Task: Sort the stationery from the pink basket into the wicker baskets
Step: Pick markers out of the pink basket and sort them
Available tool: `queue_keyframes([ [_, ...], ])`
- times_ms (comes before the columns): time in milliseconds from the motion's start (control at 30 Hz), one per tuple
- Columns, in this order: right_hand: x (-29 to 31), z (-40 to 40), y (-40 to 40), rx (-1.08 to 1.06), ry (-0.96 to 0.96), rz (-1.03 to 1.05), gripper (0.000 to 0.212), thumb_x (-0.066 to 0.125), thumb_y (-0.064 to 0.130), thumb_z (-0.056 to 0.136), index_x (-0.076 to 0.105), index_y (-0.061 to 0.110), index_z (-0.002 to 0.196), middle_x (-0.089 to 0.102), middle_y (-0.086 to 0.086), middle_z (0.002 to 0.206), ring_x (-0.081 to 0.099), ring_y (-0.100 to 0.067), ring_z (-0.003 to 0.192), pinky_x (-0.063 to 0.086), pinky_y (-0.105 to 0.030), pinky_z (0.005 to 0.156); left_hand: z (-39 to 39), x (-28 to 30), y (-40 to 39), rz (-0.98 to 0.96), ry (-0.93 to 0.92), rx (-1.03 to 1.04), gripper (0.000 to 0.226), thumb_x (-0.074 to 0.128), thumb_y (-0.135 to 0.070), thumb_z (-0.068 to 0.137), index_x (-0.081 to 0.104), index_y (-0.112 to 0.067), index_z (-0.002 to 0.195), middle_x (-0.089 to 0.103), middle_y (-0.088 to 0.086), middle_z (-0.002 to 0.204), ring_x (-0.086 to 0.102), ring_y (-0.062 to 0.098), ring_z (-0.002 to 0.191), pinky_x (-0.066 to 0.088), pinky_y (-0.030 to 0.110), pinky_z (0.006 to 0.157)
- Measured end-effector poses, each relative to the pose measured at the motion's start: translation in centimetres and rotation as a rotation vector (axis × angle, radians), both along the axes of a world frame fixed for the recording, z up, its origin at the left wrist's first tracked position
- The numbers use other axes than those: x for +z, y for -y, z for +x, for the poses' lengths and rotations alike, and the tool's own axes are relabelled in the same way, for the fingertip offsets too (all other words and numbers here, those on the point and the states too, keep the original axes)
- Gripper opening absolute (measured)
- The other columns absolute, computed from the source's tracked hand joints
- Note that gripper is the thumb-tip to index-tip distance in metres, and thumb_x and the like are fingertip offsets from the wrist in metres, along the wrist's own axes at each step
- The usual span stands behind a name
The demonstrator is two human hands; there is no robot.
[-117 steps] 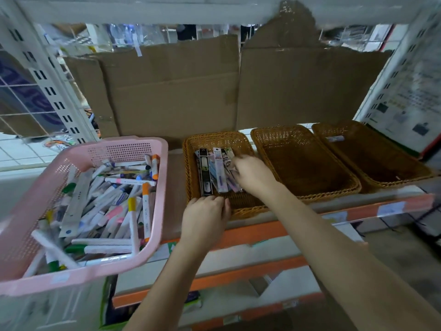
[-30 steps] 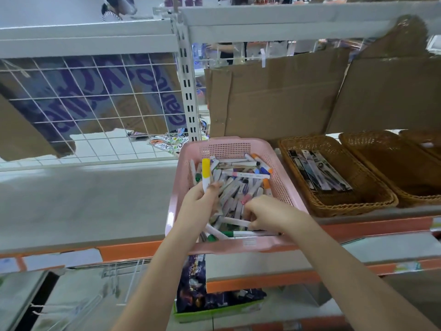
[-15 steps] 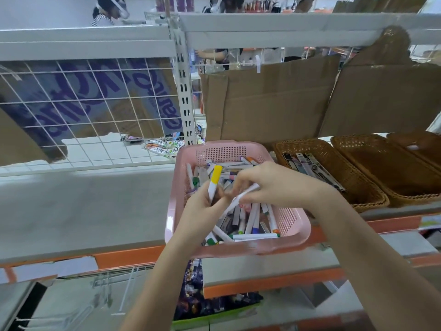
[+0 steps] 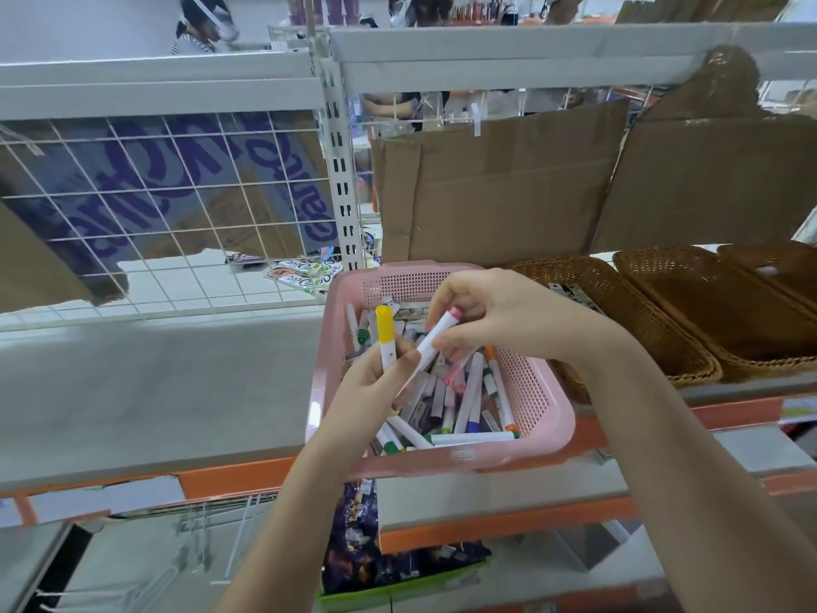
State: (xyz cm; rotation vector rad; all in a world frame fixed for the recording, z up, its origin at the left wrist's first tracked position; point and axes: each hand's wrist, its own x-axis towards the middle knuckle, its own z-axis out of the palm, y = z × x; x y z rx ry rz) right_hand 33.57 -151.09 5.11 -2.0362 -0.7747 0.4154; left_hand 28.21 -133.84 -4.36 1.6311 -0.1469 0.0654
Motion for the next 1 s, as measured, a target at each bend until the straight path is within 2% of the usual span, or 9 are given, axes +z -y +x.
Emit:
queue_keyframes([
  [100, -0.2, -0.4, -0.5, -0.035, 0.032, 0.073, 0.018, 0.071, 0.009, 0.081, 0.062, 0.015, 0.095, 0.072, 0.003, 0.085, 0.07, -0.004, 0.075, 0.05, -0.01, 0.062, -0.1, 0.0, 0.4, 0.096, 0.028, -0.006, 0.026, 0.061, -0.056, 0.08, 0.053, -0.037, 0.064, 0.04, -0.013, 0.054, 0.035, 0.005, 0.05, 0.032, 0.013, 0.051],
  [267, -0.2, -0.8, -1.6, -0.023, 0.122, 0.058, 0.019, 0.074, 0.015, 0.08, 0.061, 0.019, 0.094, 0.072, 0.005, 0.089, 0.067, 0.0, 0.079, 0.051, -0.011, 0.071, 0.2, -0.1, 0.9, 0.147, 0.032, 0.01, 0.033, 0.058, -0.032, 0.09, 0.05, -0.037, 0.059, 0.04, -0.012, 0.053, 0.036, 0.006, 0.05, 0.033, 0.01, 0.048],
  [400, -0.2, -0.6, -0.7, -0.048, 0.072, 0.134, 0.015, 0.07, 0.013, 0.083, 0.061, 0.013, 0.095, 0.072, 0.004, 0.083, 0.069, -0.002, 0.076, 0.05, -0.01, 0.065, 0.2, 0.0, 0.7, 0.117, 0.034, 0.046, 0.029, 0.061, -0.042, 0.084, 0.051, -0.036, 0.058, 0.039, -0.016, 0.05, 0.036, 0.002, 0.048, 0.033, 0.008, 0.048],
  [500, -0.5, 0.0, 0.8, -0.14, -0.043, 0.356, 0.015, 0.066, 0.011, 0.085, 0.059, 0.007, 0.097, 0.073, 0.003, 0.083, 0.071, -0.011, 0.077, 0.053, -0.014, 0.065, 0.3, 0.0, 0.4, 0.05, 0.048, 0.118, 0.024, 0.063, -0.049, 0.076, 0.053, -0.034, 0.061, 0.041, -0.015, 0.051, 0.039, 0.002, 0.049, 0.034, 0.007, 0.049],
  [600, -1.9, 0.2, 1.2, -0.198, -0.287, 0.703, 0.02, 0.065, 0.014, 0.079, 0.057, 0.004, 0.095, 0.072, -0.002, 0.082, 0.07, -0.016, 0.079, 0.055, -0.019, 0.069, 0.4, 0.3, 0.3, -0.013, 0.07, 0.201, 0.038, 0.07, -0.054, 0.073, 0.047, -0.027, 0.058, 0.04, -0.009, 0.052, 0.039, 0.006, 0.049, 0.036, 0.009, 0.049],
  [667, -3.7, -0.1, 0.6, -0.202, -0.436, 0.848, 0.022, 0.064, 0.012, 0.077, 0.056, 0.003, 0.095, 0.072, -0.006, 0.086, 0.07, -0.017, 0.084, 0.055, -0.021, 0.072, 0.5, 0.5, 0.5, -0.029, 0.091, 0.217, 0.037, 0.069, -0.051, 0.075, 0.046, -0.027, 0.059, 0.04, -0.009, 0.052, 0.038, 0.008, 0.05, 0.036, 0.014, 0.051],
  [767, -6.5, -0.9, -0.7, -0.249, -0.393, 0.7, 0.019, 0.066, 0.014, 0.081, 0.061, 0.005, 0.096, 0.072, -0.005, 0.09, 0.07, -0.017, 0.088, 0.056, -0.029, 0.08, 0.6, 1.1, 0.9, -0.115, 0.125, 0.219, 0.024, 0.065, -0.049, 0.081, 0.053, -0.032, 0.07, 0.044, -0.014, 0.055, 0.041, 0.005, 0.052, 0.041, 0.019, 0.053],
  [867, -8.0, -1.4, -1.8, -0.255, -0.24, 0.48, 0.008, 0.07, 0.011, 0.082, 0.066, 0.013, 0.089, 0.073, 0.002, 0.084, 0.068, -0.009, 0.08, 0.052, -0.018, 0.072, 1.0, 1.4, 1.3, -0.112, 0.159, 0.289, 0.019, 0.059, -0.038, 0.087, 0.052, -0.026, 0.074, 0.048, -0.014, 0.056, 0.046, 0.002, 0.053, 0.042, 0.015, 0.052],
  [1000, -8.8, -1.6, -3.4, -0.271, -0.154, 0.349, 0.01, 0.073, 0.008, 0.078, 0.068, 0.015, 0.08, 0.071, -0.003, 0.083, 0.066, -0.01, 0.079, 0.053, -0.025, 0.079, 1.6, 1.0, 1.8, -0.096, 0.115, 0.359, 0.026, 0.056, -0.035, 0.092, 0.054, -0.018, 0.073, 0.05, -0.007, 0.061, 0.049, 0.005, 0.059, 0.044, 0.019, 0.055],
])
